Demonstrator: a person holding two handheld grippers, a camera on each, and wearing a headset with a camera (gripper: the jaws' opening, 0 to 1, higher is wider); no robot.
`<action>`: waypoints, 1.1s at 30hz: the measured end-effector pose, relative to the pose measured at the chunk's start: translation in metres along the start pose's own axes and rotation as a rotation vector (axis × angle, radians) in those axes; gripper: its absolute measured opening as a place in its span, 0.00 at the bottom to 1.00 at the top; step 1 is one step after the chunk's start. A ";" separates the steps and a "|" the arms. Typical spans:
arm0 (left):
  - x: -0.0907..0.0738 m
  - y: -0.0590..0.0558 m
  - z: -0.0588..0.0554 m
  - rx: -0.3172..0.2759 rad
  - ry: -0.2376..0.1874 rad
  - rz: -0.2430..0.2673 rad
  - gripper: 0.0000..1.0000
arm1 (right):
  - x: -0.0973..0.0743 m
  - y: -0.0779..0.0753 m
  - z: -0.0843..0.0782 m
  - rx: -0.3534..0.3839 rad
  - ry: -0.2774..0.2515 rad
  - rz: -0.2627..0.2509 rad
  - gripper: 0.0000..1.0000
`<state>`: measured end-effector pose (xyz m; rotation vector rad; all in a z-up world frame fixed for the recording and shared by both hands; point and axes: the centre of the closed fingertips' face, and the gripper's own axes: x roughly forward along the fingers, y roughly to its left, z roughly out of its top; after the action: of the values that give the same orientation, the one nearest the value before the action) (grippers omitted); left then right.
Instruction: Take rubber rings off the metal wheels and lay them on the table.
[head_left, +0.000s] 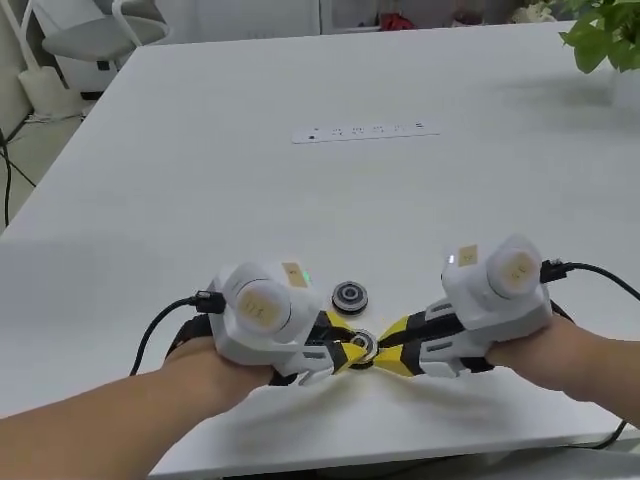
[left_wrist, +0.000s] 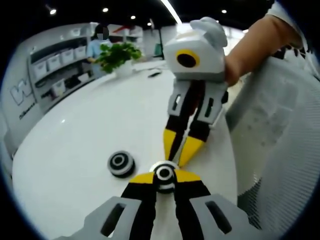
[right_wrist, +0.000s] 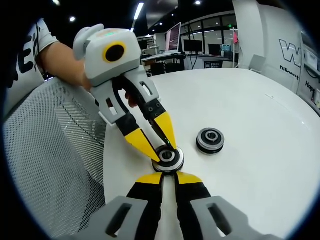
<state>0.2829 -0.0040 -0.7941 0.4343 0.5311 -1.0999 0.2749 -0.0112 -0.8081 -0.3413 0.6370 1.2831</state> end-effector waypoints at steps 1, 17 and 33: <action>0.000 0.000 0.000 -0.001 0.000 0.000 0.13 | 0.000 0.000 0.000 0.000 -0.001 -0.001 0.07; 0.000 0.000 0.000 -0.001 -0.001 0.003 0.13 | 0.011 0.004 0.009 -0.052 -0.023 -0.021 0.27; 0.001 0.000 0.000 0.001 0.002 0.009 0.13 | 0.008 0.002 0.010 -0.062 -0.018 -0.032 0.24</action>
<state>0.2834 -0.0044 -0.7946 0.4382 0.5302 -1.0908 0.2765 0.0016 -0.8049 -0.3887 0.5750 1.2757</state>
